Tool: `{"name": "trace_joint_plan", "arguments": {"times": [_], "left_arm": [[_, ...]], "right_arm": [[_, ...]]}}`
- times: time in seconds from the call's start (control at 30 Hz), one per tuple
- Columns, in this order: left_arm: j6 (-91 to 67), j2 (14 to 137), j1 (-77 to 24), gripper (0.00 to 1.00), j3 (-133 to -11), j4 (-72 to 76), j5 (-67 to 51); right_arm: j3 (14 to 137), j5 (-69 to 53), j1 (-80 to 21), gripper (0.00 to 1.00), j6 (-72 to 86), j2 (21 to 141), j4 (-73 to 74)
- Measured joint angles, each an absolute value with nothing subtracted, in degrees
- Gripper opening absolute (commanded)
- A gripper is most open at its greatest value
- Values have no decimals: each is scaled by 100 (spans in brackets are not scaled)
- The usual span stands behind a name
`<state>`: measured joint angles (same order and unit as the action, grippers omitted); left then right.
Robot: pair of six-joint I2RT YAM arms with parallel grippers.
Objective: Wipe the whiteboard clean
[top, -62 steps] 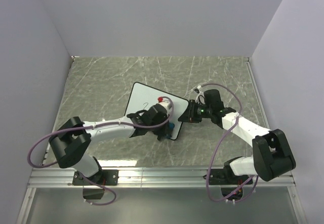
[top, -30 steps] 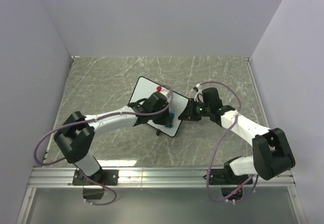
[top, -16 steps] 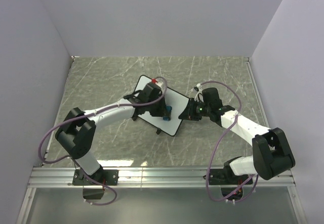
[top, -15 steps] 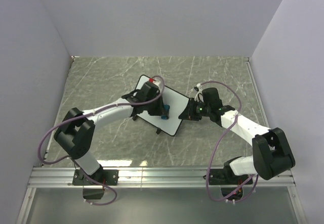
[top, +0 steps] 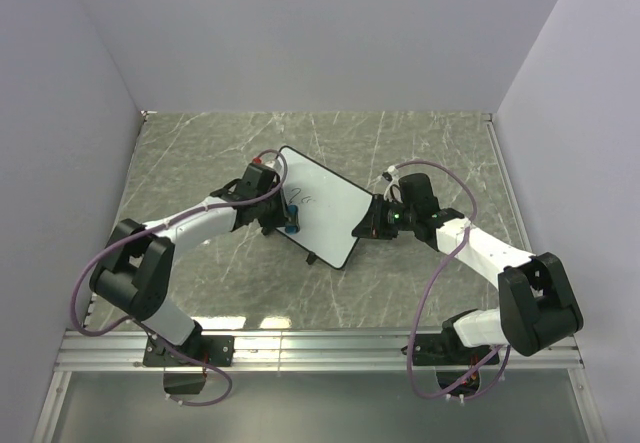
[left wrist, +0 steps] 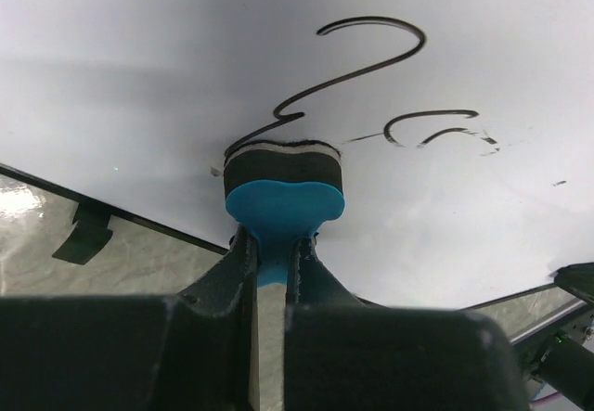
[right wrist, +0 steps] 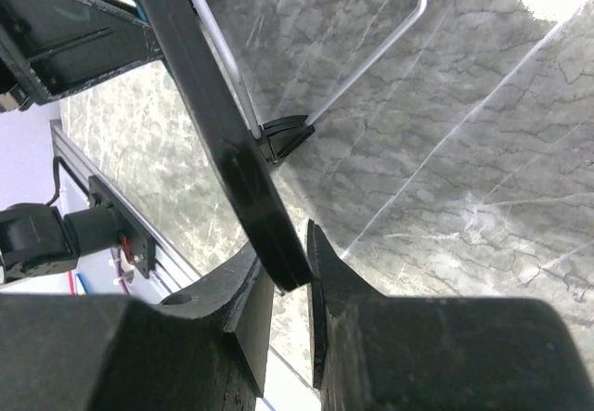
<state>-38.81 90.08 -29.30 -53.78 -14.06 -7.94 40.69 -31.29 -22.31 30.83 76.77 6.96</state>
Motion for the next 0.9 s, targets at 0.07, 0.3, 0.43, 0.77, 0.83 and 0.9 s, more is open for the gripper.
{"name": "trace_joint_plan", "arguments": {"times": [0.07,0.3,0.43,0.77,0.83,0.9], "left_arm": [[-3881,9006,-2893,0,-5360,-1413,-797],[-3732,9085,-3293,0,-5627,-1673,-445],[-3645,9376,-4005,0,-6184,-1966,-364],[-3621,9896,-4515,0,-7076,-2322,-766],[-3607,9918,-4434,0,-7105,-2342,-904],[-3603,9918,-4252,0,-7105,-2335,-1015]], "right_arm": [[4066,-3151,-2233,0,3081,7677,698],[4066,-3208,-2235,0,3085,7677,753],[4066,-3148,-2224,0,3105,7721,788],[4066,-3059,-2224,0,3153,7749,729],[4066,-3052,-2226,0,3177,7749,681],[4064,-3046,-2237,0,3194,7749,644]]}}
